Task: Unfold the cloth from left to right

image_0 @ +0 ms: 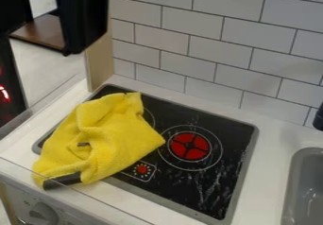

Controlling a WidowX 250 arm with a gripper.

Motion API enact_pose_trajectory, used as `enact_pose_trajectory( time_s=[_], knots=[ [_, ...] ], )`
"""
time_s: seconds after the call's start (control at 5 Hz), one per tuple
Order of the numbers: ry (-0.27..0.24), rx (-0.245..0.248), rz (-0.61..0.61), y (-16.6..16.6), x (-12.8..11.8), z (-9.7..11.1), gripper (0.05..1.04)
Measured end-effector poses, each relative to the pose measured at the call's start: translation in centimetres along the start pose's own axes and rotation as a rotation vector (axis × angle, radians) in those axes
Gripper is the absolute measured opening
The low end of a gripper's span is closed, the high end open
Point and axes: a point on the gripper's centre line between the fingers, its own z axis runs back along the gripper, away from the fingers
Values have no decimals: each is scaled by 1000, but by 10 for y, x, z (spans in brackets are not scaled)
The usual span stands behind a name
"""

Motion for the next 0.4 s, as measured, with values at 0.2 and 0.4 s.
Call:
enact_pose_trajectory(
  time_s=[0.2, 0.4],
  knots=[
    [14, 1, 3, 1, -1, -4, 1000],
    [24, -2, 40, 18, 11, -16, 1000]
  ],
)
